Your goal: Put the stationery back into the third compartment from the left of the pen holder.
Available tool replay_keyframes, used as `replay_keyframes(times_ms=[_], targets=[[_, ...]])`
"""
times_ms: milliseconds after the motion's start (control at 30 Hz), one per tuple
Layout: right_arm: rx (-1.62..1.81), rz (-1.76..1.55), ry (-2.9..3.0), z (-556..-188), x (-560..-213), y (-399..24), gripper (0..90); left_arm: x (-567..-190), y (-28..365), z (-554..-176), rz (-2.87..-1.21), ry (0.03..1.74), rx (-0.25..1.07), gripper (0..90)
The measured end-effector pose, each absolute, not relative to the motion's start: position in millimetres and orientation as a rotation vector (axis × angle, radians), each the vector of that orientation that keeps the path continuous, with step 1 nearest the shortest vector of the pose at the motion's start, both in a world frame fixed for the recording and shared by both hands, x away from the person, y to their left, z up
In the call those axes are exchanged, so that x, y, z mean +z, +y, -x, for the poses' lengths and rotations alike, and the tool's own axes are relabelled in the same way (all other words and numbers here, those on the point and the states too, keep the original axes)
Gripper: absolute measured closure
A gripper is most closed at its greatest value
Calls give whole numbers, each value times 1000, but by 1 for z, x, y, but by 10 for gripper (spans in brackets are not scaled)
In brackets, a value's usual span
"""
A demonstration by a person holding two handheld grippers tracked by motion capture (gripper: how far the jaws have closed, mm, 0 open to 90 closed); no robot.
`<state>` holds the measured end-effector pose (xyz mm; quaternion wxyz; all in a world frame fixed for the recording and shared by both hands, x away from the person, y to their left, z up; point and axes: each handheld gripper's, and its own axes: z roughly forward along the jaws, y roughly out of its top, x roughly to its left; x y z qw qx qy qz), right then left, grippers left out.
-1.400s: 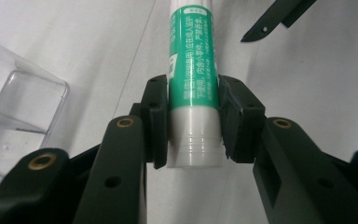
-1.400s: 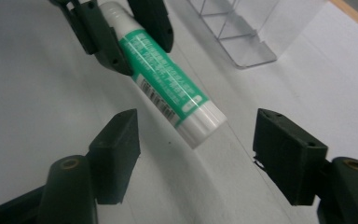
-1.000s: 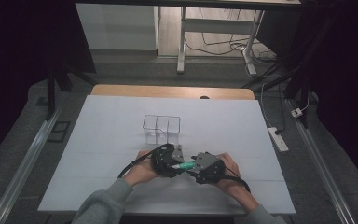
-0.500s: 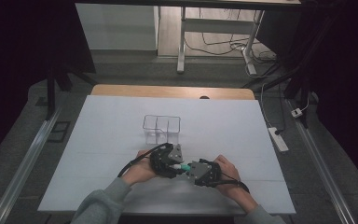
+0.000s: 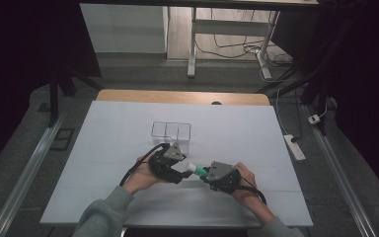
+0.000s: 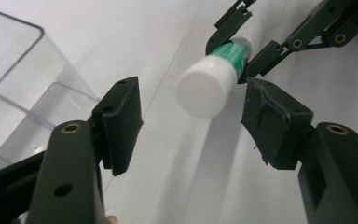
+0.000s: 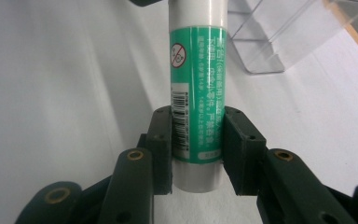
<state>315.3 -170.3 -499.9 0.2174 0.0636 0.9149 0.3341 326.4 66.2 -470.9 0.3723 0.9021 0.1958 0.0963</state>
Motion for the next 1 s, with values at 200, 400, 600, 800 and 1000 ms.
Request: replay_keyframes(times_ms=[200,400,600,800,1000], targets=[[1000,-229,2509,-318,-496,-176,648,-471,72,-327,-2249,548,236,364],[1073,-290,2489,-320,-494,-180,647,-471,77,-327,-2227,571,236,358],[1136,-322,2486,-321,-492,-181,648,-470,77,-327,-2172,584,229,356],[1165,-330,2494,-320,-493,-179,647,-470,76,-328,-2143,591,209,350],[1188,-342,2491,-320,-494,-177,648,-472,72,-327,-2127,592,194,339]])
